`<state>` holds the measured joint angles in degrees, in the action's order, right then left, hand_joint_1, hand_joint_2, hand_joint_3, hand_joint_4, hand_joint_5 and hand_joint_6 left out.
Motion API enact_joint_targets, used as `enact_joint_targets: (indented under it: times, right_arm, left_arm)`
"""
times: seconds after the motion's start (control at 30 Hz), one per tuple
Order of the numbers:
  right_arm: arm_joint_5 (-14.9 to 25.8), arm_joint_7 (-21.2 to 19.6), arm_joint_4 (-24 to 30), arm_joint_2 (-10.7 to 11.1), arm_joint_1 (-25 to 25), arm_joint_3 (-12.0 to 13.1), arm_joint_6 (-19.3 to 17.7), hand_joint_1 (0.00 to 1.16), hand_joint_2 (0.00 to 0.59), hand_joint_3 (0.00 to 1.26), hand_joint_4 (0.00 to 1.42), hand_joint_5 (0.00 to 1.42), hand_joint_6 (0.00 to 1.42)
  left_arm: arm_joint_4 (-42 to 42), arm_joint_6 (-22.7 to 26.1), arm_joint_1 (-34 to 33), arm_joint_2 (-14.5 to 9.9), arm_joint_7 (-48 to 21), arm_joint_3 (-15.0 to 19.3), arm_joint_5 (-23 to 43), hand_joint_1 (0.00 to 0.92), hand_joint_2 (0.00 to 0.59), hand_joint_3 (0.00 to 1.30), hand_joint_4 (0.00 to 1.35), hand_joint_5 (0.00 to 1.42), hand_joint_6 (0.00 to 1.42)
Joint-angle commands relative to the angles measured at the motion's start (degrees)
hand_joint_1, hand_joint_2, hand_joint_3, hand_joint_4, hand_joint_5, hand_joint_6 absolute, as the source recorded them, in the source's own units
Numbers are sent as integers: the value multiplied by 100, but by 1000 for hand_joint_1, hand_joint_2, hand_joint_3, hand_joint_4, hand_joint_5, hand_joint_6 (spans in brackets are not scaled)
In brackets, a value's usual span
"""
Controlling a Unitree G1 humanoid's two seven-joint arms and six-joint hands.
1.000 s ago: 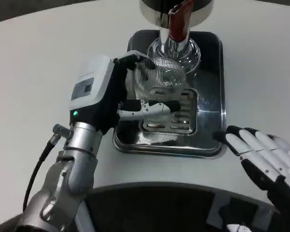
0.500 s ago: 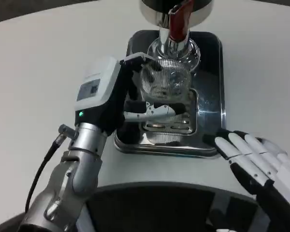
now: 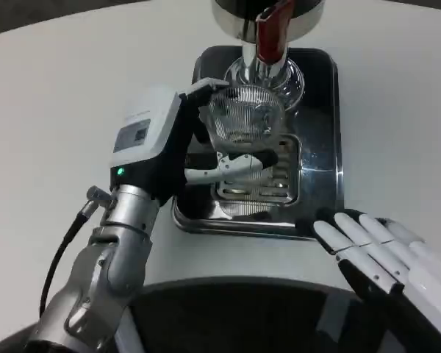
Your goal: Grasp the cup under the faucet to collect the drink, then remove the cup.
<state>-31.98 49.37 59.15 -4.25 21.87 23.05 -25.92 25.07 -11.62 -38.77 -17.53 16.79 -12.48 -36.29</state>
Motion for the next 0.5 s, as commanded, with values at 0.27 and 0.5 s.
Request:
enact_joint_targets:
  times: [0.27, 0.5]
  right_arm:
    - [-117, 102, 85, -280, 87, -147, -145, 435, 470, 53, 0, 0, 0]
    - [-188, 124, 85, -334, 103, -229, -154, 435, 470, 60, 0, 0, 0]
  left_arm:
    - [-25, 29, 13, -71, -467, -82, 147, 353, 104, 297, 397, 644, 1025]
    - [-73, -10, -51, -76, -676, -119, 210, 336, 105, 280, 387, 641, 1007]
